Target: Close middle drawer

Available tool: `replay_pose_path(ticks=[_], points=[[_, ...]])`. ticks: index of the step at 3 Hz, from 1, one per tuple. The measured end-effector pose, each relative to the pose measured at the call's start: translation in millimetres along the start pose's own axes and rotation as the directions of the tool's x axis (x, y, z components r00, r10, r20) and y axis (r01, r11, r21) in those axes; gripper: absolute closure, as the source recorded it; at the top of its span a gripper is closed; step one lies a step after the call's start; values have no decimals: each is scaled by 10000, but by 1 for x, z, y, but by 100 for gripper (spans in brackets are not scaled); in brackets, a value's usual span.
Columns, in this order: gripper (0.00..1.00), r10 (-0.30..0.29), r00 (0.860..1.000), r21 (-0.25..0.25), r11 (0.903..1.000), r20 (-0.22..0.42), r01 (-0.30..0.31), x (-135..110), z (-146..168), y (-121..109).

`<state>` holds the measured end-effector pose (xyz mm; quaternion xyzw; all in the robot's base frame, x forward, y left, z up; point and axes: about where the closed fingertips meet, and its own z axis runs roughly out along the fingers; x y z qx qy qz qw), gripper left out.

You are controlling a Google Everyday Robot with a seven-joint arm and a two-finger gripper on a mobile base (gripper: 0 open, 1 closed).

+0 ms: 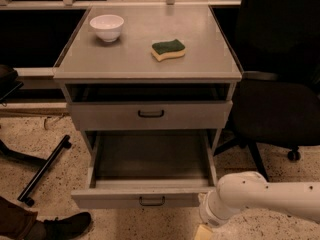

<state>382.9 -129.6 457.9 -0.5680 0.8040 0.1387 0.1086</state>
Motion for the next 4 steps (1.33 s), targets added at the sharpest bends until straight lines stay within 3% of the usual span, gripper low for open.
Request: replay_pose_path(ticks=[1, 2, 3, 4], points=[[0, 13, 9998, -538, 9986, 184, -3, 4, 61, -1], [0, -194, 9989, -892, 9957, 429, 232, -8, 118, -7], [0, -691, 9947, -651, 9951, 765, 741, -39, 147, -22], [0, -1323, 9827, 63, 9911, 1297, 1326, -81, 145, -34]])
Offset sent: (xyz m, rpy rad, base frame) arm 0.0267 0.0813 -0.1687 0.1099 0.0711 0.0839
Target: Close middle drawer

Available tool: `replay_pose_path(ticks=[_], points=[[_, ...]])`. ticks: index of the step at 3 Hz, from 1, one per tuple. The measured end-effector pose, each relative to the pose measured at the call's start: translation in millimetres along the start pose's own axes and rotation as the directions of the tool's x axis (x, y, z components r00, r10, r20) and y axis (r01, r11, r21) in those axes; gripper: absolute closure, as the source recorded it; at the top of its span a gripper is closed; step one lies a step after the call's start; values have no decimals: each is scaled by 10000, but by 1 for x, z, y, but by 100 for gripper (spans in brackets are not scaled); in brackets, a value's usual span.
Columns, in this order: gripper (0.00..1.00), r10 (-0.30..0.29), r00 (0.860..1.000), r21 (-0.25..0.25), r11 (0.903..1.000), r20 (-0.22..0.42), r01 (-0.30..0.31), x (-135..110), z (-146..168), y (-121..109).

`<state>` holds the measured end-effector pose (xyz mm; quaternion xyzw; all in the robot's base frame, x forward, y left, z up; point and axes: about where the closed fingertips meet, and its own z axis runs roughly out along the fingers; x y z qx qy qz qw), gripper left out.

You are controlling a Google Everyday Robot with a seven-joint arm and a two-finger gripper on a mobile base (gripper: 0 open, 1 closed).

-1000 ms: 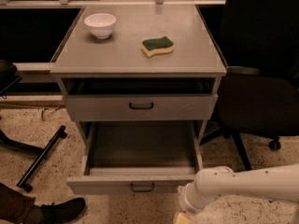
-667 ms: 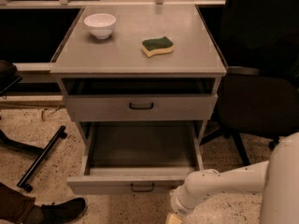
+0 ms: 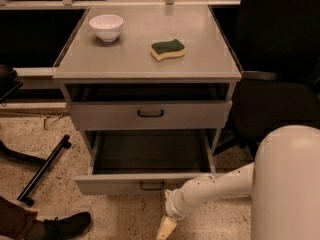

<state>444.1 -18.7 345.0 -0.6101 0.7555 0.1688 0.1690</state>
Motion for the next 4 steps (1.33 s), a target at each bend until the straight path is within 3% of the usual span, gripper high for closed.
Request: replay_pose_path(ticks=[1, 2, 3, 4], points=[[0, -812, 9949, 1173, 9903, 595, 738, -44, -11, -29], [0, -813, 9949, 1173, 9903, 596, 739, -44, -11, -29], [0, -1329, 9892, 1345, 9832, 621, 1236, -49, -5, -52], [0, -2134, 9763, 1655, 9647, 364, 2047, -46, 7, -102]])
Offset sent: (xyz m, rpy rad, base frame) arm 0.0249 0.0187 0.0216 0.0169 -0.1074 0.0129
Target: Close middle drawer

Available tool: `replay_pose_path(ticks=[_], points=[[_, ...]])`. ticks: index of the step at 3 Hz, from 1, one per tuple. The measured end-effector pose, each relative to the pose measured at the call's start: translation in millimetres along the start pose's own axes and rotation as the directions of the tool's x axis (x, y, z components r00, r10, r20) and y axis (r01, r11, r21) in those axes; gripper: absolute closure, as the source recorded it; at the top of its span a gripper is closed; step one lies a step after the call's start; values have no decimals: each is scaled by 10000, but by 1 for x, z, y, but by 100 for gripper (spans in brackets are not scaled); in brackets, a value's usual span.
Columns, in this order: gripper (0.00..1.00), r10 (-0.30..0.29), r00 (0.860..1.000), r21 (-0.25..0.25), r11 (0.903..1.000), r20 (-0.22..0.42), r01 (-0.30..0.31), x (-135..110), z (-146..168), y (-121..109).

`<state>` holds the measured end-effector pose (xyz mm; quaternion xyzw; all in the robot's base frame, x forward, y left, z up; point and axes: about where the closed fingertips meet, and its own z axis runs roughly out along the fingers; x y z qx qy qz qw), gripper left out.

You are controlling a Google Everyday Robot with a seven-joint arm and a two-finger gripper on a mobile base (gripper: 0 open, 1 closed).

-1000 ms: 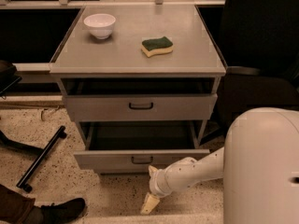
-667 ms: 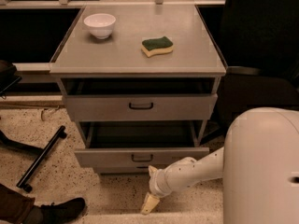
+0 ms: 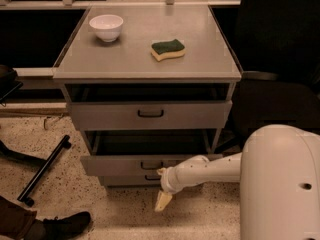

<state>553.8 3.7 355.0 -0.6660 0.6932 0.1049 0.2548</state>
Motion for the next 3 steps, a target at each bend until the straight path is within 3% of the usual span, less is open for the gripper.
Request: replay_pose_path(ticks=[1, 2, 3], points=[[0, -163, 9999, 167, 9997, -27, 164, 4, 1, -13], [0, -705, 9975, 1177, 9906, 19, 698, 12, 0, -65], [0, -705, 9975, 1177, 9906, 20, 698, 12, 0, -65]])
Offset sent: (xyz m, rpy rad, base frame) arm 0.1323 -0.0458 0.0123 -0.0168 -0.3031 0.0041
